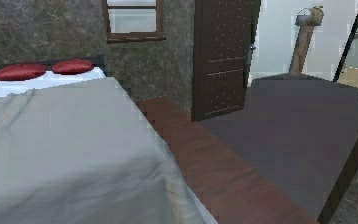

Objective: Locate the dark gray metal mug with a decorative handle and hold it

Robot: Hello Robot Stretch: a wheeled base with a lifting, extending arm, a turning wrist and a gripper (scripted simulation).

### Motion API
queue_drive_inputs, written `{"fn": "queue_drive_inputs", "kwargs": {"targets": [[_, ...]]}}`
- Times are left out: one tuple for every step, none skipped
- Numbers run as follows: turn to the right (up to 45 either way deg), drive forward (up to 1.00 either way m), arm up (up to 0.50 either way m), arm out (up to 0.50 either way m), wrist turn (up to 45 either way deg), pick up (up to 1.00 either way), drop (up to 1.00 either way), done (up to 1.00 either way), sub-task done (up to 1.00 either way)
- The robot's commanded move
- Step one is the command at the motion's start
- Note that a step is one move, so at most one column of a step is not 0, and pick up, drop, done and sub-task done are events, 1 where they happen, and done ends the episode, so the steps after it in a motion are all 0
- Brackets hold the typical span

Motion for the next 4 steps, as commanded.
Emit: {"fn": "queue_drive_inputs", "kwargs": {"targets": [[0.0,0.0,0.5,0.0,0.0,0.0,0.0,0.0,0.0],[0.0,0.0,0.22,0.0,0.0,0.0,0.0,0.0,0.0],[0.0,0.0,0.0,0.5,0.0,0.0,0.0,0.0,0.0],[0.0,0.0,0.0,0.0,45.0,0.0,0.0,0.0,0.0]]}}
